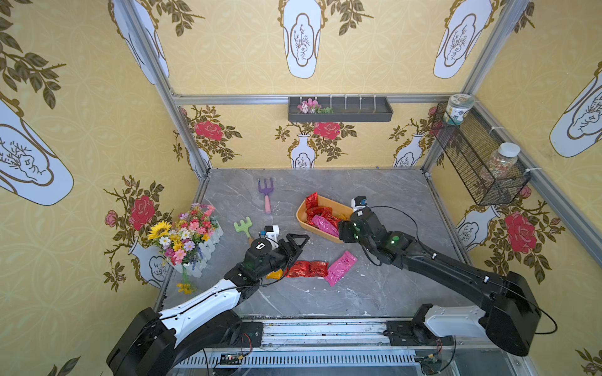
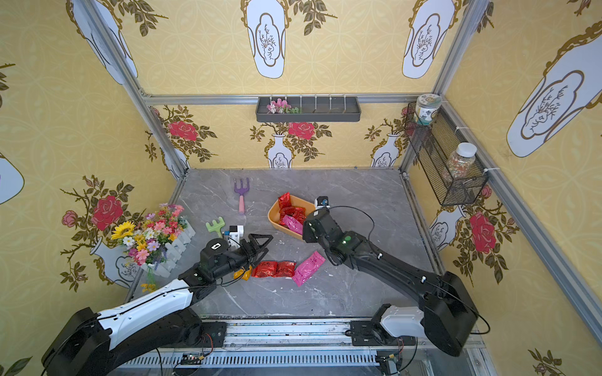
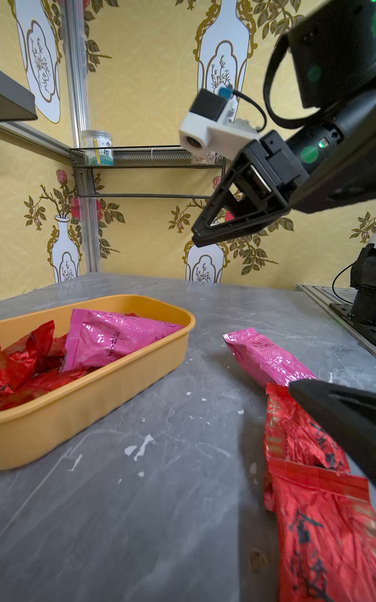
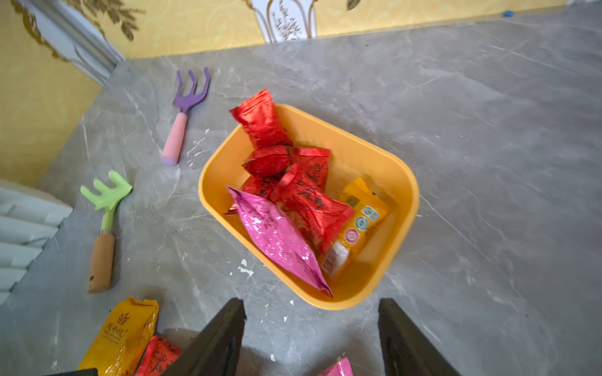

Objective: Take the tea bags out of the storage box
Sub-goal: Pick up the tea bag from the storage box.

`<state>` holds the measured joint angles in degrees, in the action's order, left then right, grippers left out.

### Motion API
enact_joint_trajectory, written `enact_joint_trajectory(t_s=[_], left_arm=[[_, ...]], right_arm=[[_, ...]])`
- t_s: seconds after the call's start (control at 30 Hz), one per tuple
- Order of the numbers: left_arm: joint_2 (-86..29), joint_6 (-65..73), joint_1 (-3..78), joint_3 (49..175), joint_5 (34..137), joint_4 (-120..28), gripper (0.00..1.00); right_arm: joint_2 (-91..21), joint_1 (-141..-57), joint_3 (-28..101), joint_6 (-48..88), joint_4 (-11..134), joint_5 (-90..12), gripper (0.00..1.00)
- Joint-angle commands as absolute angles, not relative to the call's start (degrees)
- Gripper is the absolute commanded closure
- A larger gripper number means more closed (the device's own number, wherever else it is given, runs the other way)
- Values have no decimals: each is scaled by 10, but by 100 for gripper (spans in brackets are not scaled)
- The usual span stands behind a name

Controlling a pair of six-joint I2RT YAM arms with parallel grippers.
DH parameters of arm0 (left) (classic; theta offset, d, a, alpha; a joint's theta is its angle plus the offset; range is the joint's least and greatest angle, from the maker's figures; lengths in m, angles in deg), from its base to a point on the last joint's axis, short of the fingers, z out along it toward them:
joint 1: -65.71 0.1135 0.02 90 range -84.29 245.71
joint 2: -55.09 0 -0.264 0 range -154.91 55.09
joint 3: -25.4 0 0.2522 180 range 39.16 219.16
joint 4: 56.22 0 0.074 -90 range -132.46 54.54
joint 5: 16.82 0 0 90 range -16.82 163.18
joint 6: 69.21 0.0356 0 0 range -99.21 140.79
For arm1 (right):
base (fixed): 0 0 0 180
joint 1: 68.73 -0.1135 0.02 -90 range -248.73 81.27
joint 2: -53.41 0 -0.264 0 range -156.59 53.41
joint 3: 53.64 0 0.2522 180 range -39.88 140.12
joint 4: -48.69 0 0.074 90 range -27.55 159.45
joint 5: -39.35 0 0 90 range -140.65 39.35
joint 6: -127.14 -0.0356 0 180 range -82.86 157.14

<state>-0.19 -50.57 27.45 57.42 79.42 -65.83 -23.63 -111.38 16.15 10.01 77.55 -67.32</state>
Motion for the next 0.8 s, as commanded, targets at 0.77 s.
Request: enact_joint_trajectory(t_s=[0.77], left_arm=[[150,-505,284,509,762,-540,12]], right_arm=[[-640,-1086,609,366,1018,-568,52]])
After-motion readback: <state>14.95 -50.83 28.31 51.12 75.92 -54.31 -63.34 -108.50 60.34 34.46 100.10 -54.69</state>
